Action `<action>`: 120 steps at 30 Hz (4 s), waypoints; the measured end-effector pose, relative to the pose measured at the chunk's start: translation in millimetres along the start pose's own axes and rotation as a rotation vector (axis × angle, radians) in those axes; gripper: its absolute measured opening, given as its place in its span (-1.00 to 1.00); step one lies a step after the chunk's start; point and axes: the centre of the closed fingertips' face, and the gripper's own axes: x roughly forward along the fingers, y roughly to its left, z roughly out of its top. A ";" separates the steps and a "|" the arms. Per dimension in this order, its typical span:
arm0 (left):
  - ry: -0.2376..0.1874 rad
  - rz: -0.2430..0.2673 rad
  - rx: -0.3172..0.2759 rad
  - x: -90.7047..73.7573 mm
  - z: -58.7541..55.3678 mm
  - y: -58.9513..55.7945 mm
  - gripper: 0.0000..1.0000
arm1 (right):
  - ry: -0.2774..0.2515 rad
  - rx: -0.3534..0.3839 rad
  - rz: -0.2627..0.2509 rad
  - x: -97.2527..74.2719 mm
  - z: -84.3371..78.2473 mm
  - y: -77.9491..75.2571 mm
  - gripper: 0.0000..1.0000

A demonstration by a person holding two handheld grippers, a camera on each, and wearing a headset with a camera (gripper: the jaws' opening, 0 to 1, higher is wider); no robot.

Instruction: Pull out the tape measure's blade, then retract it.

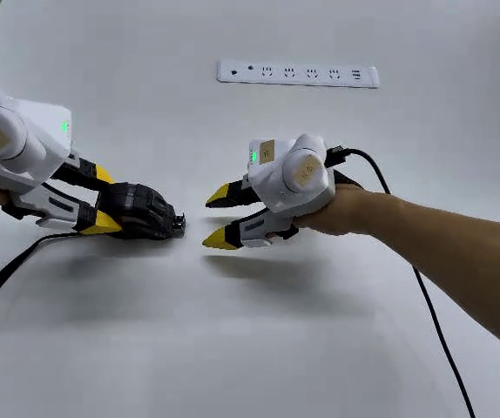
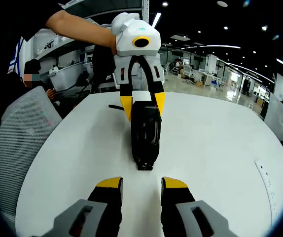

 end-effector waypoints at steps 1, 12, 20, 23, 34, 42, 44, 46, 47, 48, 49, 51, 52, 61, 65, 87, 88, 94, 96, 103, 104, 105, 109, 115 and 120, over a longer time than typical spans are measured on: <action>0.001 0.000 -0.002 0.3 0.6 1.5 -0.50 | 0.001 0.000 0.000 1.9 0.3 -0.3 -0.44; 0.004 0.001 -0.001 1.1 -1.5 0.8 -0.52 | 0.012 -0.021 0.017 23.1 6.6 -3.0 -0.52; 0.003 -0.004 -0.007 1.5 -2.7 2.2 -0.52 | 0.020 -0.030 0.024 34.0 10.0 -2.6 -0.65; 0.003 -0.005 -0.008 1.0 -2.1 1.4 -0.52 | 0.031 -0.034 0.027 35.8 8.2 -1.6 -0.70; 0.000 -0.008 -0.011 0.6 -1.0 0.1 -0.52 | 0.040 -0.049 0.010 34.8 7.1 -4.3 -0.79; 0.002 -0.009 -0.008 1.6 -5.2 3.2 -0.52 | 0.045 -0.058 0.010 33.9 7.0 -4.5 -0.81; -0.002 -0.010 -0.013 1.2 -4.8 2.8 -0.52 | 0.045 -0.063 0.009 33.3 7.2 -4.8 -0.81; -0.003 -0.011 -0.016 0.4 -5.3 1.1 -0.53 | 0.044 -0.069 0.008 32.8 7.6 -4.7 -0.82; -0.005 -0.013 -0.017 0.5 -4.4 1.5 -0.53 | 0.050 -0.078 0.004 32.4 7.0 -5.5 -0.82; -0.006 -0.013 -0.018 0.1 -4.8 0.3 -0.53 | 0.051 -0.080 0.005 32.5 6.8 -5.1 -0.82; -0.007 -0.014 -0.021 0.4 -3.9 1.0 -0.53 | 0.053 -0.083 0.004 32.3 6.3 -5.3 -0.82; -0.009 -0.015 -0.023 0.6 -3.4 0.8 -0.53 | 0.057 -0.083 0.003 31.8 4.9 -5.6 -0.82; -0.008 -0.015 -0.023 0.5 -3.3 0.0 -0.53 | 0.059 -0.089 0.003 31.4 4.1 -5.8 -0.82; -0.006 -0.015 -0.028 -0.3 -3.0 -1.0 -0.53 | 0.079 -0.111 0.001 25.0 -0.7 -5.6 -0.82; -0.006 -0.012 -0.028 -1.2 -3.8 -1.9 -0.53 | 0.084 -0.119 0.000 20.8 -2.4 -5.5 -0.82; -0.009 -0.010 -0.036 -0.5 -6.5 -2.2 -0.52 | 0.105 -0.127 -0.003 -1.4 -17.1 -3.2 -0.82; -0.009 -0.010 -0.035 -0.9 -7.0 -3.6 -0.52 | 0.106 -0.127 -0.003 -2.5 -17.8 -3.2 -0.82; -0.007 -0.006 -0.038 -1.3 -6.1 -4.6 -0.52 | 0.111 -0.126 -0.005 -10.4 -22.2 -2.7 -0.82; -0.008 -0.006 -0.040 -1.6 -6.5 -5.8 -0.52 | 0.112 -0.125 -0.005 -12.7 -23.6 -2.8 -0.82; -0.009 -0.007 -0.044 -0.9 -6.6 -2.6 -0.52 | 0.118 -0.120 -0.010 -21.1 -29.8 -3.3 -0.82; -0.008 -0.008 -0.043 -1.1 -6.4 -3.5 -0.52 | 0.119 -0.118 -0.011 -22.2 -30.8 -3.4 -0.82; -0.008 -0.007 -0.043 -1.0 -5.9 -3.3 -0.52 | 0.119 -0.117 -0.011 -22.9 -31.4 -3.4 -0.82; -0.006 -0.006 -0.043 -0.6 -7.5 -1.4 -0.52 | 0.120 -0.112 -0.012 -27.9 -34.4 -3.8 -0.82; -0.004 -0.007 -0.044 -1.1 -5.5 -2.0 -0.52 | 0.124 -0.112 -0.015 -34.7 -39.2 -4.0 -0.82; -0.003 -0.008 -0.044 -1.7 -4.1 -3.2 -0.52 | 0.124 -0.106 -0.019 -38.5 -42.4 -3.5 -0.82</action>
